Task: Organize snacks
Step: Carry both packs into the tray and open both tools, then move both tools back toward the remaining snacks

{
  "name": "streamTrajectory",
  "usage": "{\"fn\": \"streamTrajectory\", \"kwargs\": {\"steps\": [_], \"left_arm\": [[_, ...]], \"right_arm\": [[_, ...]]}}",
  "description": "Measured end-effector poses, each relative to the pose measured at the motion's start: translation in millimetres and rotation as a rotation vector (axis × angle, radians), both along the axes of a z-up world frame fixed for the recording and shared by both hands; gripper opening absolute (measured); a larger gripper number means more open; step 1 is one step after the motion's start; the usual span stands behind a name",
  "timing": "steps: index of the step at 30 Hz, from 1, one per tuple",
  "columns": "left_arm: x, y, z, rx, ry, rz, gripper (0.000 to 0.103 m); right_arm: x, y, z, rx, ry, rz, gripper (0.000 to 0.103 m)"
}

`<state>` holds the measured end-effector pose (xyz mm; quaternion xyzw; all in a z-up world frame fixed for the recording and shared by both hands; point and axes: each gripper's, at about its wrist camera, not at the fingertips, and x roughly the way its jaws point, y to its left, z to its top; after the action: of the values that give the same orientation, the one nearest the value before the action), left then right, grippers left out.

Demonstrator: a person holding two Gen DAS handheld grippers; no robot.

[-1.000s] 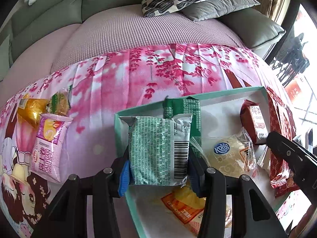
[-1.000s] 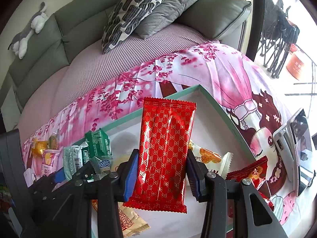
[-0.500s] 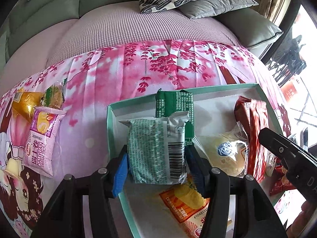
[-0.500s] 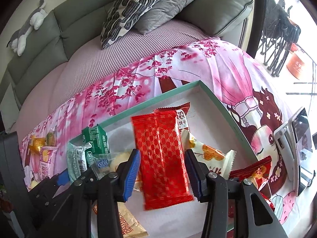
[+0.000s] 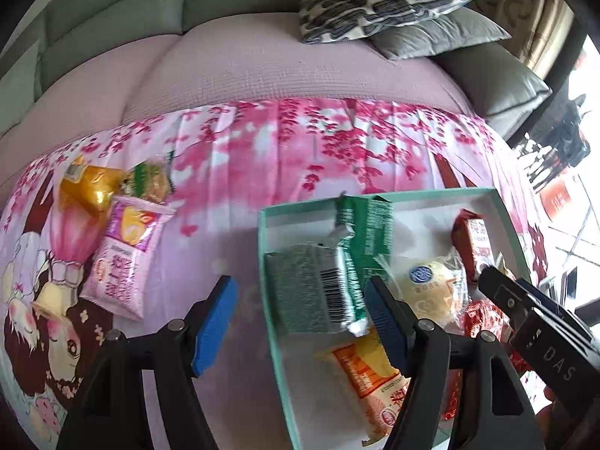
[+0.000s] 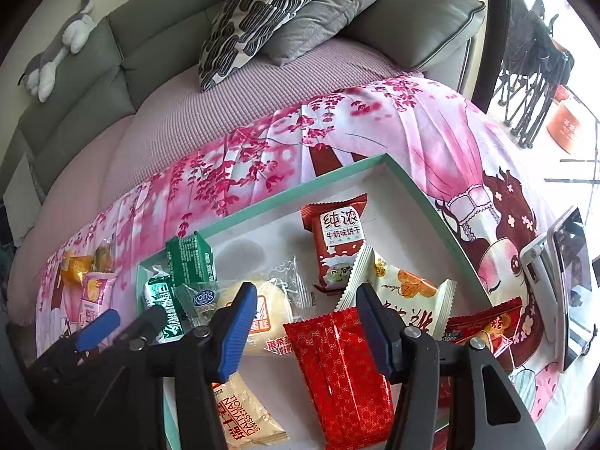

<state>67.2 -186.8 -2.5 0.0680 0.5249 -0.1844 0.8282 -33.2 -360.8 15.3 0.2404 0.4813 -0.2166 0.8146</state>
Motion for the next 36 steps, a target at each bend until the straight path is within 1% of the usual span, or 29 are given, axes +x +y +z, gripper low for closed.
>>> {"fn": "streamTrajectory", "kwargs": {"steps": [1,2,3,5,7,10,11,15,16,17,20,27,31,36], "left_arm": [[2.3,5.2,-0.2,0.008,0.001,0.026,0.082],[3.2,8.6,-0.7,0.011,0.000,0.041,0.086],[4.7,12.0,-1.1,0.015,0.000,0.057,0.086],[7.3,18.8,-2.3,0.032,0.003,0.087,0.086],[8.7,24.9,-2.6,0.035,0.002,0.113,0.087],[10.3,33.9,-1.9,0.048,-0.009,0.154,0.093],[10.8,36.5,-1.6,0.053,-0.015,0.165,0.094],[13.2,49.1,0.5,0.069,-0.029,0.195,0.094],[13.4,51.7,0.9,0.072,-0.031,0.201,0.094],[14.0,54.7,1.3,0.075,-0.032,0.208,0.094],[15.0,63.8,2.5,0.076,-0.036,0.223,0.094],[17.2,86.7,5.4,0.079,-0.038,0.246,0.094],[15.9,103.8,5.8,0.111,-0.047,0.251,0.094],[16.4,134.2,-1.0,0.133,-0.026,0.284,0.094]], "right_arm": [[0.6,1.3,-0.4,0.001,0.002,0.005,0.062],[1.5,3.0,-0.6,0.001,0.003,0.011,0.064],[2.5,4.7,-0.5,0.000,0.003,0.018,0.065],[4.4,9.3,0.4,-0.005,-0.003,0.031,0.073],[6.8,14.6,1.8,-0.013,-0.010,0.051,0.077],[10.5,22.5,2.7,-0.020,-0.018,0.073,0.084],[11.6,25.1,3.0,-0.021,-0.020,0.078,0.087],[16.2,34.9,4.1,-0.027,-0.027,0.108,0.094],[17.5,37.4,4.3,-0.028,-0.029,0.116,0.099],[18.6,39.8,4.5,-0.029,-0.031,0.123,0.101],[21.6,47.2,5.2,-0.034,-0.034,0.143,0.103],[26.4,63.0,6.5,-0.053,-0.034,0.168,0.103],[31.4,79.3,8.3,-0.040,-0.044,0.214,0.103],[37.9,104.3,7.7,-0.025,-0.043,0.271,0.103]]}}
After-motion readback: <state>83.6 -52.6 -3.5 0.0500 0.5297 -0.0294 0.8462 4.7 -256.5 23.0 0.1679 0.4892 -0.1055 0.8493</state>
